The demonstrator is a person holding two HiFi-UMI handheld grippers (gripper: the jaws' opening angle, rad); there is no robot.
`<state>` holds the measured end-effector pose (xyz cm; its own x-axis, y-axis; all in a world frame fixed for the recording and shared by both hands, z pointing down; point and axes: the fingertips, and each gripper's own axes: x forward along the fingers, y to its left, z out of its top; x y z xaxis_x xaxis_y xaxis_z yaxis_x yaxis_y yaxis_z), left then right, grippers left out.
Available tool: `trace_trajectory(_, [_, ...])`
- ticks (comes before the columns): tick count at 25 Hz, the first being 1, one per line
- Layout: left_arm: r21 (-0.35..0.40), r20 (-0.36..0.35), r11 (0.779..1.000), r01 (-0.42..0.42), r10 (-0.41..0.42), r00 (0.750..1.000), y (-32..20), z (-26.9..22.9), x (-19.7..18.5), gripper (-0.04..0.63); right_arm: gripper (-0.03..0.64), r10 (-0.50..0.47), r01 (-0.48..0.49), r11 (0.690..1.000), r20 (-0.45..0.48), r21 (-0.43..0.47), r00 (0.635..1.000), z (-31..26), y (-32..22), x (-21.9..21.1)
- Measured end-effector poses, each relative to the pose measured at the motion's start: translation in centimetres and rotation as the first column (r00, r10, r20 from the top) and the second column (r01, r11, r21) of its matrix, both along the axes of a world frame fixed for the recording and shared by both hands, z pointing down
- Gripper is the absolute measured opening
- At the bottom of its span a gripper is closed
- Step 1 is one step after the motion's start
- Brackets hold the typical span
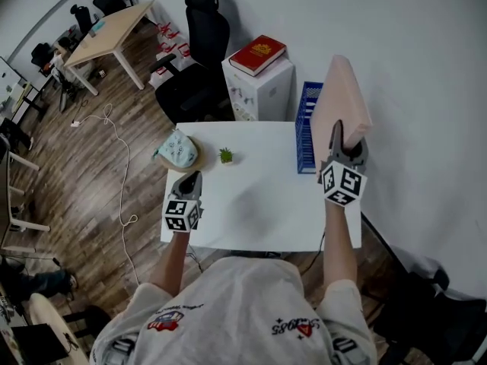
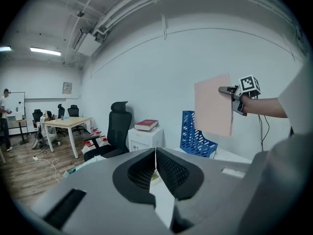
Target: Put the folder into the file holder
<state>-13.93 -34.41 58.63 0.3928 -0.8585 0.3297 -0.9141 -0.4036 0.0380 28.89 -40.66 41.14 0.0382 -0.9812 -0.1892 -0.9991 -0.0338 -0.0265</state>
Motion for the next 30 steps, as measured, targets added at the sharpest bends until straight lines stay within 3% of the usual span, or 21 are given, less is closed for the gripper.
trace_trajectory(14, [-0.022, 0.035, 0.994, 0.108, -0.107, 0.994, 3.0, 0.5, -2.5, 0.009, 0.16, 0.037, -0.035, 0.998, -0.036, 0.052, 0.999, 2.9, -4.1, -0.9])
trace_trajectory(24, [-0.024, 0.041, 0.98, 0.196, -0.195, 0.98, 3.6, 1.2, -5.4, 0.011, 0.161, 0.044, -0.043, 0.998, -0.028, 0.035, 0.999, 6.3, -7.2, -1.1])
trace_trajectory(30, [-0.033, 0.04, 0.974, 0.223, -0.222, 0.974, 4.1, 1.5, -6.4, 0.011, 0.166, 0.027, -0.028, 1.0, -0.068, -0.006, 0.997, 8.5, -7.6, -2.3])
